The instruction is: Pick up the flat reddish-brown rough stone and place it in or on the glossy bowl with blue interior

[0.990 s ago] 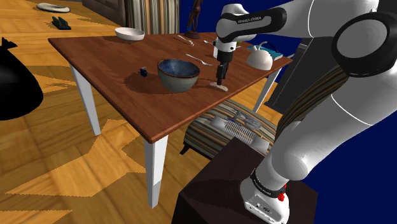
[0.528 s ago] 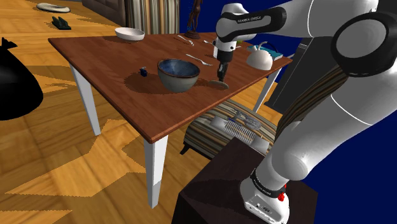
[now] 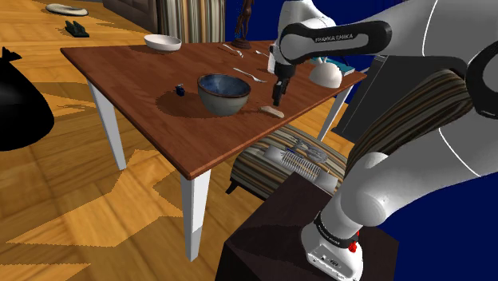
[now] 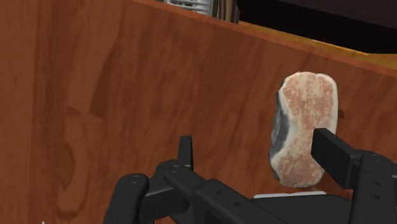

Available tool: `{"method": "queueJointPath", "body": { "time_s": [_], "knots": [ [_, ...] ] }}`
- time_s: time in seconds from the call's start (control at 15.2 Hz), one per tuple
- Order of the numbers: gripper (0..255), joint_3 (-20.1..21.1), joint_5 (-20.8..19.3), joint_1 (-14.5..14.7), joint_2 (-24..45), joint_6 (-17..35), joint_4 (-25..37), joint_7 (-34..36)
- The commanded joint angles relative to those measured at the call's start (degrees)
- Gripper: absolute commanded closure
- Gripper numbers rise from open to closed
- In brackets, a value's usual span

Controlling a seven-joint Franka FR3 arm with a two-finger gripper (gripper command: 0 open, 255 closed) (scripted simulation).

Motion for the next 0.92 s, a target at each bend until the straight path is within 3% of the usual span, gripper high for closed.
{"method": "queueJointPath", "body": {
  "time_s": [0.0, 0.13, 0.59, 0.86],
  "knots": [
    [0, 5.59, -7.28, -0.86, -7.86, 2.89, -6.56, 8.66],
    [0, 10.62, -12.19, -1.91, -13.51, 4.60, -11.69, 15.02],
    [0, 8.65, -14.50, -3.27, -11.22, 10.36, -14.68, 15.82],
    [0, 8.49, -14.71, -3.38, -11.00, 10.84, -14.90, 15.89]
  ]
}}
